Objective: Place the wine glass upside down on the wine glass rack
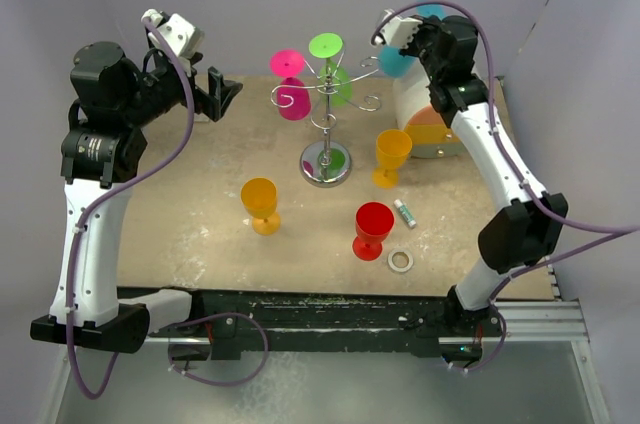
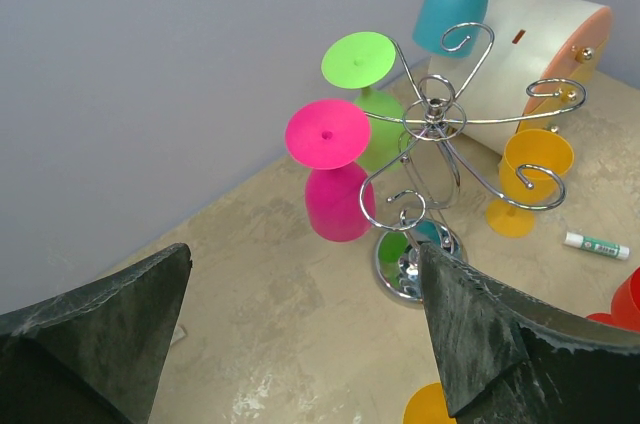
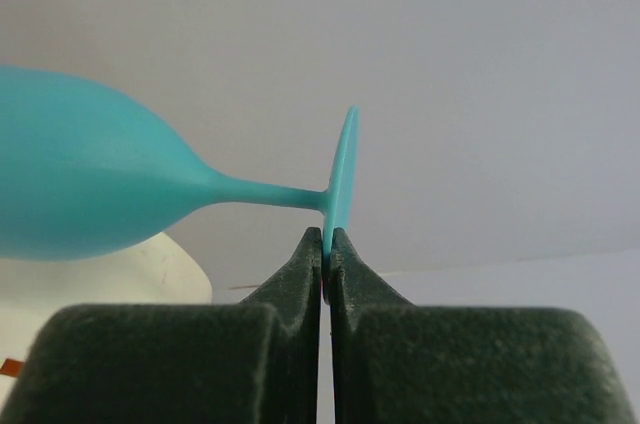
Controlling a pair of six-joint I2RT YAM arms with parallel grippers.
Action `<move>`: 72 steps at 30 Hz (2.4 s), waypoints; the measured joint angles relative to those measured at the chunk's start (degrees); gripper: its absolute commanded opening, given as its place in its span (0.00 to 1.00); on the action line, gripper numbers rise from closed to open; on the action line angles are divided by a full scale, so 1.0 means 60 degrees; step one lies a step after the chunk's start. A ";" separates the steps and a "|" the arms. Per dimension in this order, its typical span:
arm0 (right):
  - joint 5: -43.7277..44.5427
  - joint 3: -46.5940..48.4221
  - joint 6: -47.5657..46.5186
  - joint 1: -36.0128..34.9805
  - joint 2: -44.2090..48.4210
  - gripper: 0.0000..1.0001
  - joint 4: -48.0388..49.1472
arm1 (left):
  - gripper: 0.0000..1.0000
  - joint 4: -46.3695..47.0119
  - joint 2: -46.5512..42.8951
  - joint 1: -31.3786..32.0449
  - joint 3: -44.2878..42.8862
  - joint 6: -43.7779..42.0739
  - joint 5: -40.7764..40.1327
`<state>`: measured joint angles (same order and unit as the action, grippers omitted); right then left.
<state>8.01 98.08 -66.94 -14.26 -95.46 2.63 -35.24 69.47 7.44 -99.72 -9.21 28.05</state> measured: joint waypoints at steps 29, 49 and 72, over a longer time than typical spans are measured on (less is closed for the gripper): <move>-0.4036 0.2685 -0.2444 -0.0076 -0.1027 0.00 -0.3993 | 0.98 0.0073 0.0007 0.0000 0.0106 -0.0157 -0.0004; -0.5380 0.3231 -0.2885 -0.0251 -0.1384 0.00 -0.5078 | 0.99 0.0076 0.0004 -0.0025 0.0124 -0.0178 -0.0004; -0.5799 0.3559 -0.3504 -0.0619 -0.1705 0.00 -0.5956 | 0.99 0.0146 -0.0004 -0.0055 0.0200 -0.0178 -0.0011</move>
<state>-26.79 119.44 -87.96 -17.98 -105.69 -33.10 -34.37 69.45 7.11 -98.52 -10.28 27.99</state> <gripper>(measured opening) 0.011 0.992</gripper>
